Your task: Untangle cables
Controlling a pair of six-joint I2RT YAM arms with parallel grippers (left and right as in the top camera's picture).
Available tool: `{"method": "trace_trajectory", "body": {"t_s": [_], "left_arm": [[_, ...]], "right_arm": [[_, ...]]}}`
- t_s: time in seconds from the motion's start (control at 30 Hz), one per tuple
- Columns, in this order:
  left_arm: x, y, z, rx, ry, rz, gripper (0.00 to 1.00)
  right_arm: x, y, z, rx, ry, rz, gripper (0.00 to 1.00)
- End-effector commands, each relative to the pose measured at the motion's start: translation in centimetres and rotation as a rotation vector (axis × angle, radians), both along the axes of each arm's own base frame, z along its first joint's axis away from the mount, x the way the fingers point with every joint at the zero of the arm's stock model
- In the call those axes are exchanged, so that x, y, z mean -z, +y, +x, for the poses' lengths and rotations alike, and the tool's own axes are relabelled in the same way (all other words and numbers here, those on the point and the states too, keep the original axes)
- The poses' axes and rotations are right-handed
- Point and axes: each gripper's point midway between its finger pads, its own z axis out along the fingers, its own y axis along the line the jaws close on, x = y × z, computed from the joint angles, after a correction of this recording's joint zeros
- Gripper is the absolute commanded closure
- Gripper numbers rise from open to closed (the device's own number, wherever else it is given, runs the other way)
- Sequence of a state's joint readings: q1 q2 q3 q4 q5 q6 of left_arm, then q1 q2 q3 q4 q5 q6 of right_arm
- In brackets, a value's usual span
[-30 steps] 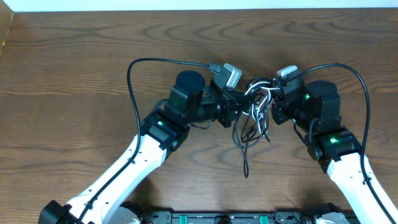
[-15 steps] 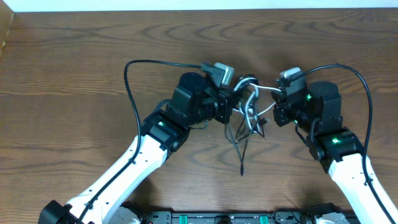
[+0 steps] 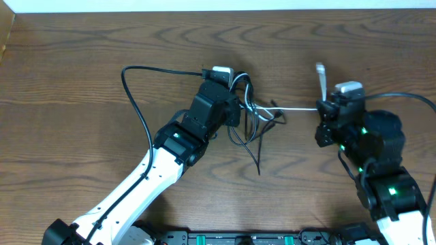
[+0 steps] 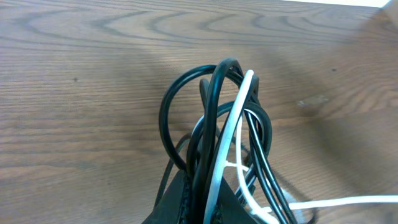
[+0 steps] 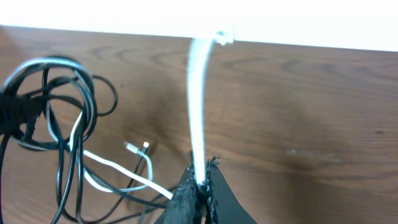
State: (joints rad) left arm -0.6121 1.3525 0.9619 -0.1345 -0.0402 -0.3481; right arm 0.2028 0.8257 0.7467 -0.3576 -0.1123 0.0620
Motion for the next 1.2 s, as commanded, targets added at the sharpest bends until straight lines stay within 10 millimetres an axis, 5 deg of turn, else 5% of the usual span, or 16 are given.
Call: {"method": "trace_trajectory", "body": {"t_s": [0.0,0.07,0.17,0.5,0.77,1.17], "left_arm": [[-1.1,1.1,1.0,-0.071,-0.038,0.015,0.92],[-1.1,1.1,1.0,-0.070,-0.037,0.015,0.92],[-1.1,0.9,0.9,-0.060,-0.033,0.009,0.92],[-1.5,-3.0,-1.3,0.159,0.031,-0.118,0.92],[-5.4,-8.2,-5.2,0.535,-0.004,-0.321,0.92],[-6.4,-9.2,-6.9,0.648,0.003,-0.380,0.92]], "right_arm": [[-1.3,-1.6,-0.4,0.088,-0.031,0.013,0.90],[-0.9,-1.6,-0.6,0.088,-0.014,0.008,0.58],[0.0,-1.7,-0.9,0.088,0.026,-0.001,0.27],[-0.2,-0.3,-1.1,0.007,0.020,0.023,0.20],[0.2,2.3,-1.7,-0.189,0.011,-0.015,0.20],[1.1,3.9,-0.1,-0.265,0.017,-0.006,0.22]]}}
